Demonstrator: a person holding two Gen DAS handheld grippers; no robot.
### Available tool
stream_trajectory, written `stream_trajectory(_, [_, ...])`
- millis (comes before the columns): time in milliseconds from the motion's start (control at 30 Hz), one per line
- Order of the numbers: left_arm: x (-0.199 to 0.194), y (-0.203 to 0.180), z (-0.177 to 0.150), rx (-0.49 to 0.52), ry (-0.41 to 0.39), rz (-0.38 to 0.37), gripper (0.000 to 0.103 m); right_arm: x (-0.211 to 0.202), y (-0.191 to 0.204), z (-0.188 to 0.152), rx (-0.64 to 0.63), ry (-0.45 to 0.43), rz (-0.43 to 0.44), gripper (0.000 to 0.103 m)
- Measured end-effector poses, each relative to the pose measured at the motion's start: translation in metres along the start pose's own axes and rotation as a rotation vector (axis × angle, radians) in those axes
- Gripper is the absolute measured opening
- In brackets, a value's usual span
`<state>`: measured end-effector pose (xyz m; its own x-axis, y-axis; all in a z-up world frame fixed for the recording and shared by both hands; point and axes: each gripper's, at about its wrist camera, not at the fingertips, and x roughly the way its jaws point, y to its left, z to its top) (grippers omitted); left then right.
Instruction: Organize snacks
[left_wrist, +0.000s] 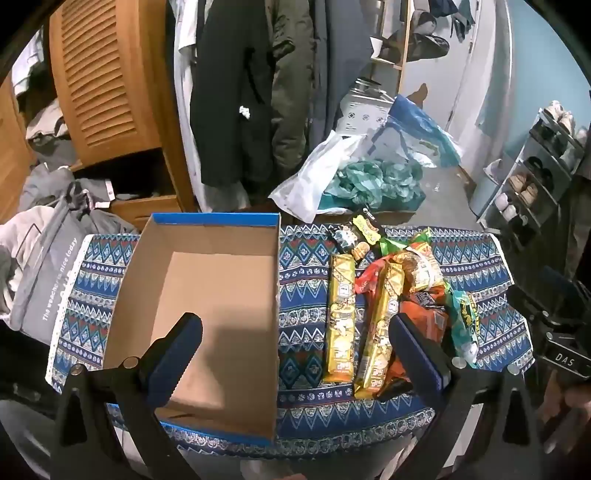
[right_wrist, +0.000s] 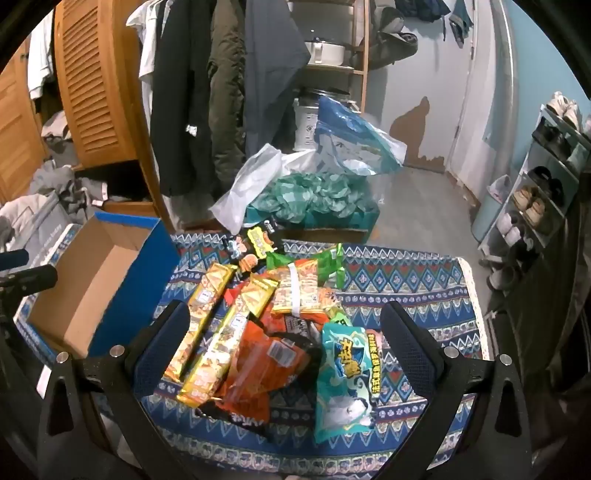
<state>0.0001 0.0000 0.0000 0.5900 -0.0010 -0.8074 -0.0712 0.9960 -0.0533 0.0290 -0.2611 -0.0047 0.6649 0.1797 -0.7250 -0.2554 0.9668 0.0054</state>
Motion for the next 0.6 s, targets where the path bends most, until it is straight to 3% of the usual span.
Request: stream_trajectory(600, [-0.0009, 0.0008, -0.0018, -0.001, -0.010, -0.013, 0.102, 0.0015, 0.0041, -0.0004, -0.010, 0.005, 0.010, 0.101])
